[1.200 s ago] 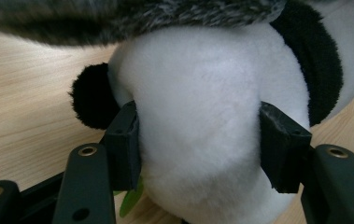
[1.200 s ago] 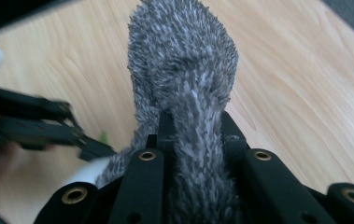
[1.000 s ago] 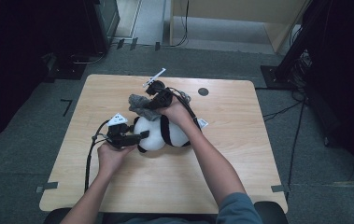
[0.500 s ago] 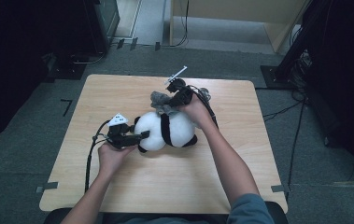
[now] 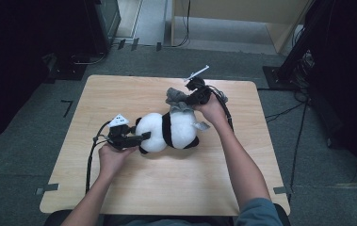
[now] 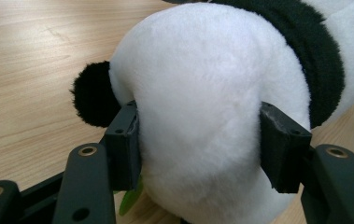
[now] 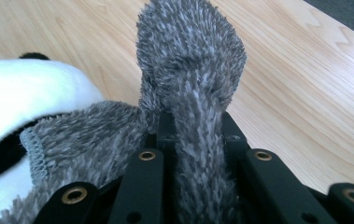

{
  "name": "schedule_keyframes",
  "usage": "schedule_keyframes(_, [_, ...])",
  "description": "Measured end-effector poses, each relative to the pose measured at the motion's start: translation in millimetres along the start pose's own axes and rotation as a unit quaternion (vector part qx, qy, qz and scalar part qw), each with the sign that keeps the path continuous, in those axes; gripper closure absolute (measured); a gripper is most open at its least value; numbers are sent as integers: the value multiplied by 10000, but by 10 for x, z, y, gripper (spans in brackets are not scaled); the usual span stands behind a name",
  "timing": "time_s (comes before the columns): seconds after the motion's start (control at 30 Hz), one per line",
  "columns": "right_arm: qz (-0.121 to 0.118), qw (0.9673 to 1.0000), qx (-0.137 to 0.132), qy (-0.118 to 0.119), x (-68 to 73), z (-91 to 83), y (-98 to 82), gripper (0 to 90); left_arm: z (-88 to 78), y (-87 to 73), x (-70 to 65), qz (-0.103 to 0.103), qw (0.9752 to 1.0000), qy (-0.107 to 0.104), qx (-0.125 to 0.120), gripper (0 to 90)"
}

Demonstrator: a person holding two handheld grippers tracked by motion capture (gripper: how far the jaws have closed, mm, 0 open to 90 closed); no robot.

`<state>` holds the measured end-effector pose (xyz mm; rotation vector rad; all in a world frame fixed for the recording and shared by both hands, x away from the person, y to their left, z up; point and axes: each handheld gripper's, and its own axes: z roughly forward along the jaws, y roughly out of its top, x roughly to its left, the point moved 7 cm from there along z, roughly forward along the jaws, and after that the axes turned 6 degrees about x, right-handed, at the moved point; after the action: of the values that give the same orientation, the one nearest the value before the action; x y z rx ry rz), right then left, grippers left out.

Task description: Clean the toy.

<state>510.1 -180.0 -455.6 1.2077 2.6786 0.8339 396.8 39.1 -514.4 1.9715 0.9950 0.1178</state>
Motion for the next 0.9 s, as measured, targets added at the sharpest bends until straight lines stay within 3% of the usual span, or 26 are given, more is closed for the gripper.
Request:
schedule_keyframes(0.23, [86, 9997, -190, -85, -170, -47, -154, 765, 1, 0, 1, -8, 10000, 3, 0, 404])
schedule_keyframes(0.53, [250, 9992, -208, -246, -289, -117, -284, 766, -2, -6, 7, -15, 10000, -13, 12, 402])
schedule_keyframes(0.7, [262, 9984, -365, -350, -264, -269, -258, 769, -3, -7, 4, -32, 10000, -23, 14, 399])
schedule_keyframes(0.9, [109, 9971, -718, -238, -76, -520, -101, 770, -2, -8, 7, -48, 10000, -64, -3, 372])
